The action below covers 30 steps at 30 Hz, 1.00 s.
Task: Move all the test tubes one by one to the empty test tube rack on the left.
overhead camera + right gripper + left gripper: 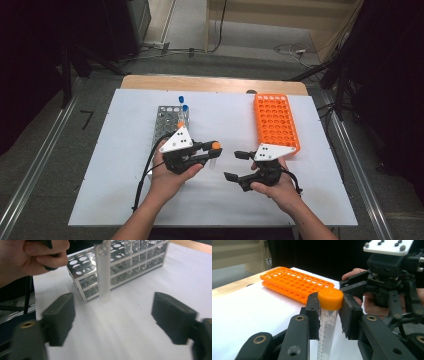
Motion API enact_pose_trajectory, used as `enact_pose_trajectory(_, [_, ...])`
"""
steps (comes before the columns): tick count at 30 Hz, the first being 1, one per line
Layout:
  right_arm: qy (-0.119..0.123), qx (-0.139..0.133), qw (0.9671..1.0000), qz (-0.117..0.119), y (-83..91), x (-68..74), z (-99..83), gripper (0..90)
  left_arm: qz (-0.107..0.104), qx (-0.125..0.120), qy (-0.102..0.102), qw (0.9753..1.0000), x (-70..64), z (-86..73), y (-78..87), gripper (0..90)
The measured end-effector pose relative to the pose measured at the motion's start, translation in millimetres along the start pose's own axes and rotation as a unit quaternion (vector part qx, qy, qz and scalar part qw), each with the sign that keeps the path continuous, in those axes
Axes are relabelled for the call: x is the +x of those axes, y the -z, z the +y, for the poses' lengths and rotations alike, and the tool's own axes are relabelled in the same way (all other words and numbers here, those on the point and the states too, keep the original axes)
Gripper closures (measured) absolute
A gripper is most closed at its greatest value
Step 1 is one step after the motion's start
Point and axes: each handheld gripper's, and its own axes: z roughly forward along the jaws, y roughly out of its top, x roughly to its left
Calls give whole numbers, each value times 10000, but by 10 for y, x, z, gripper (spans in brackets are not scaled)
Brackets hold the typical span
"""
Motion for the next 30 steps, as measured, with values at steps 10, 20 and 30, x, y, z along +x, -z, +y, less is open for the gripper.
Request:
enact_pose_trajectory(10, [-102,-83,9996,-232,308,-152,-164,8,349,-138,111,9992,175,16,193,714])
enact_pose_trajectory(20, [-362,-216,9975,-563,639,-291,-339,0,812,-349,220,9958,362,19,419,714])
enact_pose_trajectory(30, [-511,-128,9960,-728,818,-325,-533,0,1400,-537,295,9883,524,-17,517,714])
